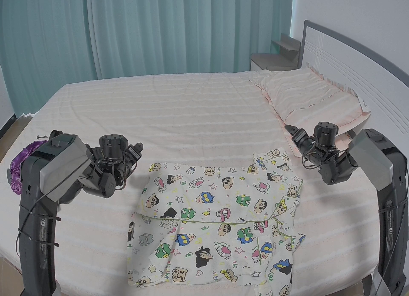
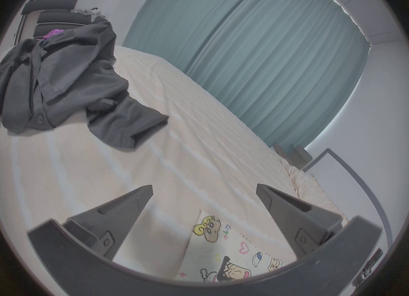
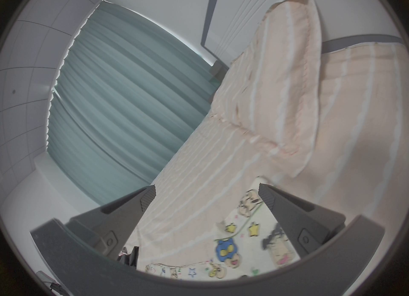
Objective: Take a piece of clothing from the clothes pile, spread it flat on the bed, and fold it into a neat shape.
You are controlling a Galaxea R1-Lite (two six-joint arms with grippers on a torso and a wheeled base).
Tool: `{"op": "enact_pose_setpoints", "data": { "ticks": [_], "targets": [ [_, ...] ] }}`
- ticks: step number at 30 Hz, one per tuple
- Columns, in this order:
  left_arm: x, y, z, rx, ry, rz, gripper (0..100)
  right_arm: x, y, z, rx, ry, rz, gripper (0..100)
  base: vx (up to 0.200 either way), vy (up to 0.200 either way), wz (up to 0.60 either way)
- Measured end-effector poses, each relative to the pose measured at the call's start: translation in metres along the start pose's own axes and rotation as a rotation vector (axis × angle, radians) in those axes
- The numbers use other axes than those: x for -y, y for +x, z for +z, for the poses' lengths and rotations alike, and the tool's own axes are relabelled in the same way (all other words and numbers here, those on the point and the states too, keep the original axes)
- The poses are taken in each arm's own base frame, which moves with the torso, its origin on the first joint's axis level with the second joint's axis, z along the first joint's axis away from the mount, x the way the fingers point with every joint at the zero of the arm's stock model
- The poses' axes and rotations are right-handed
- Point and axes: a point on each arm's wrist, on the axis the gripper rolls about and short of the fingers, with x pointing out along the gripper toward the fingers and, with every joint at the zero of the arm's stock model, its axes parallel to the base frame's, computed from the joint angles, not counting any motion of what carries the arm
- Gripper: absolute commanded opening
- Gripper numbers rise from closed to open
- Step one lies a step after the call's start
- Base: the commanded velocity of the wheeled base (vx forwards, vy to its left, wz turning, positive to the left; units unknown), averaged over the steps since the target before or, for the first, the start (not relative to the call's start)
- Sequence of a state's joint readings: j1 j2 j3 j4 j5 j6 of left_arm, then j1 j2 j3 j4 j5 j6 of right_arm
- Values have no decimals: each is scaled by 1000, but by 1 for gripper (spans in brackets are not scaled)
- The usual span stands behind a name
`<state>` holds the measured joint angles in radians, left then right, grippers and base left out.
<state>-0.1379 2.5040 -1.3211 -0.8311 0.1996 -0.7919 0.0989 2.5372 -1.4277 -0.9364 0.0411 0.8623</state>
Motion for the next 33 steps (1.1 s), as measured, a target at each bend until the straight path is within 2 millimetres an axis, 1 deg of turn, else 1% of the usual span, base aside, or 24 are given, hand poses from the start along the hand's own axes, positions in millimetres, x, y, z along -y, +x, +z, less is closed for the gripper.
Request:
{"op": "enact_pose_setpoints", "data": {
  "ticks": [1,2,5,8,11,13,14,16,17,18,19,20,21,25,27,29,31,33],
  "targets": [
    [0,-4,6,3,-8,0,100,6,-7,4,-8,3,-20,100,0,0,0],
    [1,-4,6,4,-9,0,100,7,-9,5,-11,3,-25,100,0,0,0],
    [2,-15,15,-9,-19,-9,100,17,-27,9,-46,2,-68,100,0,0,0],
    [1,-35,23,-44,-34,-14,100,31,-56,11,-92,-16,-118,100,0,0,0],
    [-1,-55,28,-82,-60,-18,100,42,-80,10,-125,-40,-150,100,0,0,0],
    [-1,-72,31,-118,-84,-28,100,49,-99,7,-150,-64,-170,100,0,0,0],
    [-2,-85,32,-142,-99,-31,100,54,-112,5,-163,-84,-180,100,0,0,0],
    [-5,-100,33,-172,-116,-33,100,59,-127,0,-181,-113,-193,100,0,0,0],
    [-8,-114,34,-195,-128,-30,100,64,-139,-4,-194,-145,-201,100,0,0,0],
    [-10,-122,33,-210,-135,-27,100,66,-146,-6,-201,-166,-206,100,0,0,0],
    [-14,-136,32,-235,-146,-20,100,71,-158,-11,-213,-212,-214,100,0,0,0],
    [-16,-143,31,-247,-151,-16,100,73,-163,-13,-217,-234,-216,100,0,0,0],
    [-21,-156,29,-273,-159,-8,100,76,-173,-16,-223,-288,-220,100,0,0,0],
    [-32,-193,23,-328,-192,3,100,84,-195,-30,-245,-461,-242,100,0,0,0],
    [-35,-207,22,-339,-215,-8,100,89,-201,-40,-265,-520,-264,100,0,0,0],
    [-35,-219,22,-338,-237,-32,100,90,-204,-54,-304,-564,-282,100,0,0,0],
    [-35,-225,22,-335,-245,-46,100,90,-203,-64,-330,-589,-288,100,0,0,0],
    [-35,-231,23,-332,-251,-60,100,90,-197,-77,-354,-627,-287,100,0,0,0]
  ]
}}
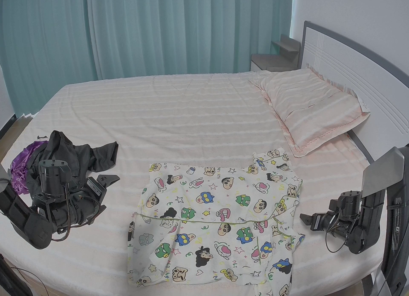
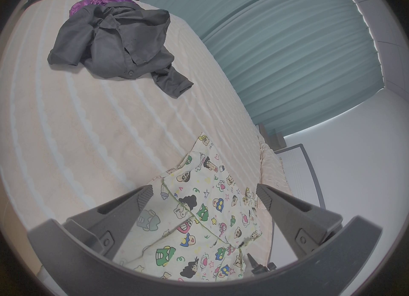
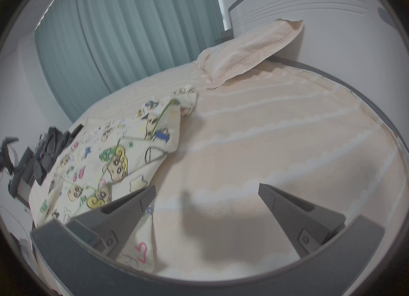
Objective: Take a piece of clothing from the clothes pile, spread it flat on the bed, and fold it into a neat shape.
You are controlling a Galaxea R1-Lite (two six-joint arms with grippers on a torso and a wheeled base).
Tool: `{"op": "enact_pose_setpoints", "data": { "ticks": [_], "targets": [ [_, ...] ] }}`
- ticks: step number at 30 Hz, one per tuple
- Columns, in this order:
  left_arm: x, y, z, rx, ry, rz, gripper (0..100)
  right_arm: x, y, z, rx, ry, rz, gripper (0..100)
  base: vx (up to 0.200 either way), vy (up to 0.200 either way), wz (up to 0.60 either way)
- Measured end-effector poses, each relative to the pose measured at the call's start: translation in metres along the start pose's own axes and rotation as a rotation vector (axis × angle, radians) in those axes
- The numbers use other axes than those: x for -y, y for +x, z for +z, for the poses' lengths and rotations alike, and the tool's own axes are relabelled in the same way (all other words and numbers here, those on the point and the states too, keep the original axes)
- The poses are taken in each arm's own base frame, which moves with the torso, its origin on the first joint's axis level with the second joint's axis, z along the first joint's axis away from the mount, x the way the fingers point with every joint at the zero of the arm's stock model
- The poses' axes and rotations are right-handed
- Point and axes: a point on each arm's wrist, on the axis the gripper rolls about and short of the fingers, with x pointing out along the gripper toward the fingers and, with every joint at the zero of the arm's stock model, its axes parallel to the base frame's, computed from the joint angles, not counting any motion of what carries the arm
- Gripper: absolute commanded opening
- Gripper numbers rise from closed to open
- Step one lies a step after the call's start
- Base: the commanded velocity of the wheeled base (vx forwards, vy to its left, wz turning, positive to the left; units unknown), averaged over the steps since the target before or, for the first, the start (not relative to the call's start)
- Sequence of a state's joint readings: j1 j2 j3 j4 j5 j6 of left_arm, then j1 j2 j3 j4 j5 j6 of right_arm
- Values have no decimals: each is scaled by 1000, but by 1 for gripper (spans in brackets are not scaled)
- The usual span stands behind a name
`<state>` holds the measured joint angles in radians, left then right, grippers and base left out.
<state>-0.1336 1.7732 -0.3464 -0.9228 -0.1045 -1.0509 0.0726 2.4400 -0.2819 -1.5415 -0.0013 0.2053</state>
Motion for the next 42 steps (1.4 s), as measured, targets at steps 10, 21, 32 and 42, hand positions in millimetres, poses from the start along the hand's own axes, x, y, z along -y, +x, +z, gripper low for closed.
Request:
{"op": "enact_pose_setpoints", "data": {
  "ticks": [10,21,32,42],
  "targets": [
    [1,-7,-2,1,-3,-19,100,-24,23,-4,22,-71,25,100,0,0,0],
    [1,-6,-3,-5,-2,-18,100,-45,20,-2,43,-104,93,100,0,0,0],
    [-1,-2,-3,-7,-3,-11,100,-59,28,-9,15,-112,133,0,0,0,0],
    [-2,-1,-4,-9,-4,-4,100,-68,23,-12,-4,-57,163,0,0,0,0]
  ]
}}
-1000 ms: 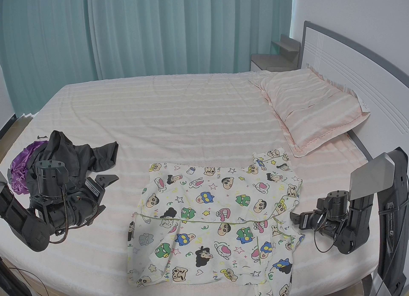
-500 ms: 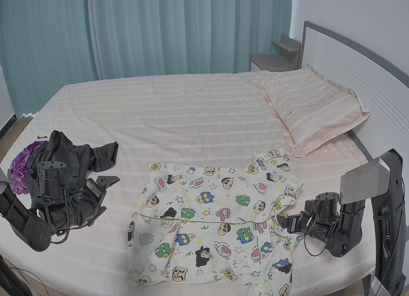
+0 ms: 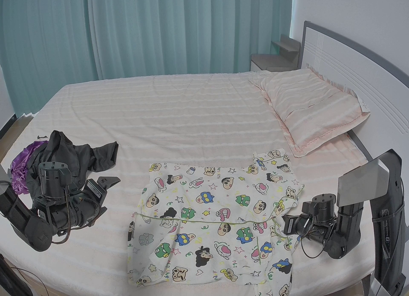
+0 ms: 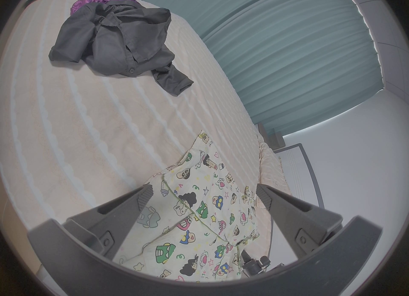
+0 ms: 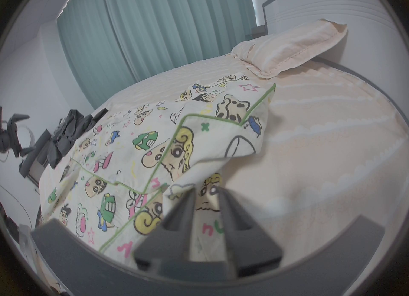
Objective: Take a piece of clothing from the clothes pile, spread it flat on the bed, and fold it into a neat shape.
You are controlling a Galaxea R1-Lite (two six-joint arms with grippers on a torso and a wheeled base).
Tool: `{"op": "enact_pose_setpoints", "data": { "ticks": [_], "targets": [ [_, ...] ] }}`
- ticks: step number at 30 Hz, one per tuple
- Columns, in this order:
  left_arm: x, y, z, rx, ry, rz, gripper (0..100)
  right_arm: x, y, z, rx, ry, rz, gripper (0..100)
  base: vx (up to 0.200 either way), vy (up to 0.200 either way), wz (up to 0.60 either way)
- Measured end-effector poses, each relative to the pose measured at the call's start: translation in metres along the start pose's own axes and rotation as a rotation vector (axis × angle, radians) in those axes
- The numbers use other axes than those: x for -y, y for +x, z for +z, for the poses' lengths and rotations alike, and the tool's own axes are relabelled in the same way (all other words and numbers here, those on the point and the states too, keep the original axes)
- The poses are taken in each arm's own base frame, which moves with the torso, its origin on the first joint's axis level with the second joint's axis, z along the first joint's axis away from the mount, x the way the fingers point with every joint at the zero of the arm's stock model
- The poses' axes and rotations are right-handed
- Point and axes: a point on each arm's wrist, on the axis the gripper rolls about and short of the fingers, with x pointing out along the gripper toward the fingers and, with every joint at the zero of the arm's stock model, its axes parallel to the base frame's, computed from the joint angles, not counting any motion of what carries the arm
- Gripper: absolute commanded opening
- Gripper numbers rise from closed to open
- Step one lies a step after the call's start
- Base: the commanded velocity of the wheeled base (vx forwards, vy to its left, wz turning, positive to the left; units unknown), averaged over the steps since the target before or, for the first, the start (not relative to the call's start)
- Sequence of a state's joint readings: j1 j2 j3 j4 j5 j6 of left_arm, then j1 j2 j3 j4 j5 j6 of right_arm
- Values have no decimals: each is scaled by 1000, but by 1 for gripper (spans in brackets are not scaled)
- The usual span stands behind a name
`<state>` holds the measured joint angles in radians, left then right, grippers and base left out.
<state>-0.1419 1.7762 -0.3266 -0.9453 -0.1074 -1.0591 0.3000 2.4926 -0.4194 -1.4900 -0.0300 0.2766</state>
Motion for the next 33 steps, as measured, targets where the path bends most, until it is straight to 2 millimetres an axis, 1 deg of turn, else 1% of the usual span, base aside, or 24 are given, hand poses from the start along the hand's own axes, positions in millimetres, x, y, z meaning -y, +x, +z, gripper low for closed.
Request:
{"op": "enact_pose_setpoints", "data": {
  "ticks": [5,10,15,20,26,33],
  "targets": [
    [0,0,0,-1,0,0,100,3,-7,9,24,41,-6,0,0,0,0],
    [0,0,0,0,0,1,100,14,-18,24,70,70,-34,0,0,0,0],
    [0,0,0,1,-1,0,100,26,-29,34,103,95,-68,0,0,0,0],
    [0,-1,0,1,-5,-1,100,37,-36,40,123,117,-101,0,0,0,0],
    [1,-1,0,2,-9,-3,100,52,-37,46,147,142,-143,0,0,0,0],
    [1,-1,0,3,-9,-3,100,73,-38,45,148,171,-202,0,0,0,0]
  ]
}}
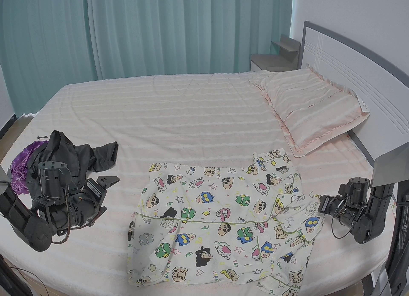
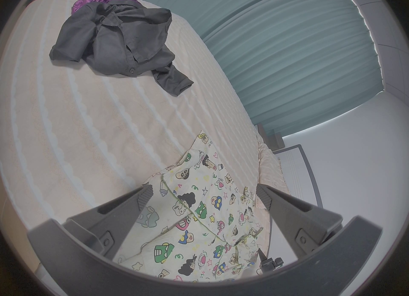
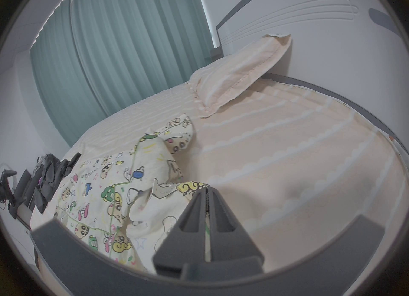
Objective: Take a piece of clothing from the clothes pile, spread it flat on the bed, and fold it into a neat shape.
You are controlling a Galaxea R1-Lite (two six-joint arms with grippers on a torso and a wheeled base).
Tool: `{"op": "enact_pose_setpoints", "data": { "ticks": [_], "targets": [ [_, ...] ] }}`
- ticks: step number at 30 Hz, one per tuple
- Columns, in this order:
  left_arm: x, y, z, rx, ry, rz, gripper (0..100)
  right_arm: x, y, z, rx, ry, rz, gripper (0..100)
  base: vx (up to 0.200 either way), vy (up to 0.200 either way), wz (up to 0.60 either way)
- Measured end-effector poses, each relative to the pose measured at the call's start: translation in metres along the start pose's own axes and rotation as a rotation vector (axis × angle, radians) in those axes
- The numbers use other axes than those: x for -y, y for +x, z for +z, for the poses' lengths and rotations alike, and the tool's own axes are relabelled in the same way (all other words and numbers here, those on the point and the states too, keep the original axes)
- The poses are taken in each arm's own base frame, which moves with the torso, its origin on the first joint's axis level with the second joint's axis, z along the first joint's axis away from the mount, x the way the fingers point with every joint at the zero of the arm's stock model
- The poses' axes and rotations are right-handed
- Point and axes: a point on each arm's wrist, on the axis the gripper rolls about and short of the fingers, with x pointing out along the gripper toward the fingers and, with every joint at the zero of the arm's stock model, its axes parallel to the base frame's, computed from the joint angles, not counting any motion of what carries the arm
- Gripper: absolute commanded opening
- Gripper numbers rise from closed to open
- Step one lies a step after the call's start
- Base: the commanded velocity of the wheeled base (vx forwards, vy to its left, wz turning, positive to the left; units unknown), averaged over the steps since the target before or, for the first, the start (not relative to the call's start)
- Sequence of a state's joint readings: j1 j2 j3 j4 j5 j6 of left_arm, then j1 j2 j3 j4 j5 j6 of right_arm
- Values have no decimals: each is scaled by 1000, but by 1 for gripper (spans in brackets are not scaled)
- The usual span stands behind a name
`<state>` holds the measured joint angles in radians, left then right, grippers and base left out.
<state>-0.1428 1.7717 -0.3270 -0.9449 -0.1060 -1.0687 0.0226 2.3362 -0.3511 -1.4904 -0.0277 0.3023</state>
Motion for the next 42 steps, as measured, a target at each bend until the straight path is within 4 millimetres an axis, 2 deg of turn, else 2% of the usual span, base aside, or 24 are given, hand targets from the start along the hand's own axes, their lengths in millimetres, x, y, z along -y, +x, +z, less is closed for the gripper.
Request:
{"op": "enact_pose_setpoints", "data": {
  "ticks": [18,19,27,32,37,42],
  "targets": [
    [-1,0,0,-2,0,4,100,49,9,-22,-90,37,-146,0,0,0,0],
    [-1,0,0,-2,0,4,100,50,9,-23,-93,38,-148,100,0,0,0],
    [-1,1,0,-3,-1,4,100,51,10,-21,-76,36,-151,100,0,0,0],
    [-1,1,0,-3,-1,4,100,48,7,-7,-12,55,-129,100,0,0,0],
    [-1,1,0,-3,-1,5,100,29,1,16,72,116,-52,100,0,0,0],
    [-1,1,-1,-4,-2,5,100,3,-4,24,92,135,30,100,0,0,0]
  ]
}}
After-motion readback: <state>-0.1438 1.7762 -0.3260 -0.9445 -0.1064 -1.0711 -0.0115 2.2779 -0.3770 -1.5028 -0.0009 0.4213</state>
